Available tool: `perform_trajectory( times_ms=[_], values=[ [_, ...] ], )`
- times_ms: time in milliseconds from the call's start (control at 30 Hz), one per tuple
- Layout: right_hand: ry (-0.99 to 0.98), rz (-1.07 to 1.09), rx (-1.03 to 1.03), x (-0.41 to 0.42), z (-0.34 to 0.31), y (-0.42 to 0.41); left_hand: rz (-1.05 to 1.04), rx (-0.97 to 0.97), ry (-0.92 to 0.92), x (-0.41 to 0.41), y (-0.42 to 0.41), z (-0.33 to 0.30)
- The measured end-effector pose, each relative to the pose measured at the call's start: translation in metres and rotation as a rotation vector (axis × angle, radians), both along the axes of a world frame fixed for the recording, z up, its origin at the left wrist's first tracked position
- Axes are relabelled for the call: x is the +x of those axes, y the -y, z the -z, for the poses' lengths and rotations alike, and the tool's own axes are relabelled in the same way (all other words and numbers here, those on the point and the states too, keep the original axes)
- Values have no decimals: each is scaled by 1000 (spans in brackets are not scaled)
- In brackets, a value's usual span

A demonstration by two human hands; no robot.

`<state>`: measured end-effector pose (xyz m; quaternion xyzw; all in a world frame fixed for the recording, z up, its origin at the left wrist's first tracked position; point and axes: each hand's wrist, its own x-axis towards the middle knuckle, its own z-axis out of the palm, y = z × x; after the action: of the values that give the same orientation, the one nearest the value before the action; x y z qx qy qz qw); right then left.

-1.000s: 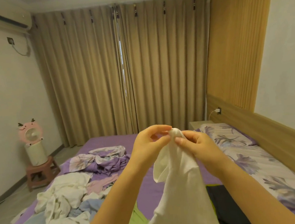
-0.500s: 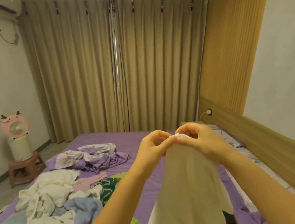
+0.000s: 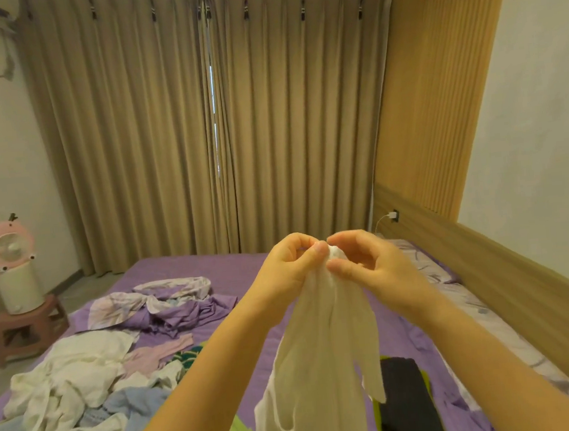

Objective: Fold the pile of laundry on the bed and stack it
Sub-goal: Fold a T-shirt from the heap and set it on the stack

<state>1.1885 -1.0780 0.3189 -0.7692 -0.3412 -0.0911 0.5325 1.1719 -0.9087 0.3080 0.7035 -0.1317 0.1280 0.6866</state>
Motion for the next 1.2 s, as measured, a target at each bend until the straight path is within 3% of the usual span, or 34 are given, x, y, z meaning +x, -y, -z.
perform_trajectory(
  times_ms=[100, 200, 333, 500, 633, 833, 900, 1033, 1200],
  values=[
    [-34, 34, 109, 2, 6, -14, -158, 91, 88, 5, -6, -4],
    [46, 55, 51, 10, 4, -21, -229, 192, 122, 9, -19, -9],
    [154, 74, -17, 24, -6, -30, -89, 220, -15, 8, -36, -2],
    [130, 149, -45, 48, -11, -32, 67, 289, -196, 4, -58, 54],
    [32, 223, 12, 67, -10, -18, 152, 352, -309, -1, -73, 99],
    [-27, 345, -176, 89, 21, 18, -90, 318, -308, 2, -70, 109],
    [-90, 338, -187, 91, 39, 28, -54, 353, -331, 6, -68, 105],
    [-270, 247, -207, 88, 68, 59, 101, 312, -457, 9, -78, 107],
    [-479, -21, -306, 85, 95, 95, -52, 473, -293, 10, -86, 108]
  ],
)
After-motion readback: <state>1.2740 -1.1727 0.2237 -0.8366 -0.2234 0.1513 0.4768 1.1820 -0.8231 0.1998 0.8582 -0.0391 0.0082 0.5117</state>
